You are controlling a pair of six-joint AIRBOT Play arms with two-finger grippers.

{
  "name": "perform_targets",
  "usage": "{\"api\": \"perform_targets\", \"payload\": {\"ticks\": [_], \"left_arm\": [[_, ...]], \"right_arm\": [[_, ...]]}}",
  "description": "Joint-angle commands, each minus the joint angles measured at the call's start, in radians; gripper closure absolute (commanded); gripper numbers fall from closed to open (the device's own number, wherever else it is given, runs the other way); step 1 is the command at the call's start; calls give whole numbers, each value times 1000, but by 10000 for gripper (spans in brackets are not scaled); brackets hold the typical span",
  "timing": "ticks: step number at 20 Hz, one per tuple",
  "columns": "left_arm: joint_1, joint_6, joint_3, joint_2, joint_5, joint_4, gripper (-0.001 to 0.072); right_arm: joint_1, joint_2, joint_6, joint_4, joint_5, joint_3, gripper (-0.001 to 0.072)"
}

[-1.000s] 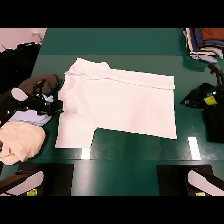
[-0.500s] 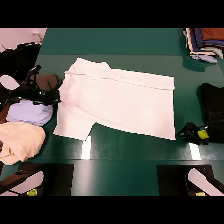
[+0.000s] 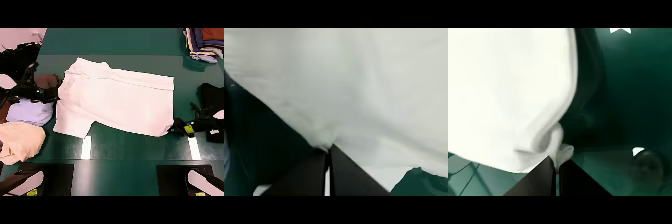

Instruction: Fold the shirts.

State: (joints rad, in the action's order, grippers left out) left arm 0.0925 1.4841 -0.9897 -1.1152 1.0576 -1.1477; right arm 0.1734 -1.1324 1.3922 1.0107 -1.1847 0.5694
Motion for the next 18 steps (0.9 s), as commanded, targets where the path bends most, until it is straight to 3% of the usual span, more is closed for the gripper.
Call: {"api": "perform_targets", "payload": {"ticks": [1,5,11,14,18], "left_arm": [[0,3,-29,112,-24,-24,685],[0,2,-239,283,65,-26,685],[0,2,-819,379,81,-22,684],[0,12,-1064,377,20,7,684],[0,11,-1160,374,-56,43,685]], "right_arm": [[-66,39,1,-16,-21,115,697],[-75,203,1,-13,-62,395,697],[27,373,2,-12,-50,956,698],[148,396,2,-13,-103,1182,698],[288,360,23,-13,-158,1379,698]]}}
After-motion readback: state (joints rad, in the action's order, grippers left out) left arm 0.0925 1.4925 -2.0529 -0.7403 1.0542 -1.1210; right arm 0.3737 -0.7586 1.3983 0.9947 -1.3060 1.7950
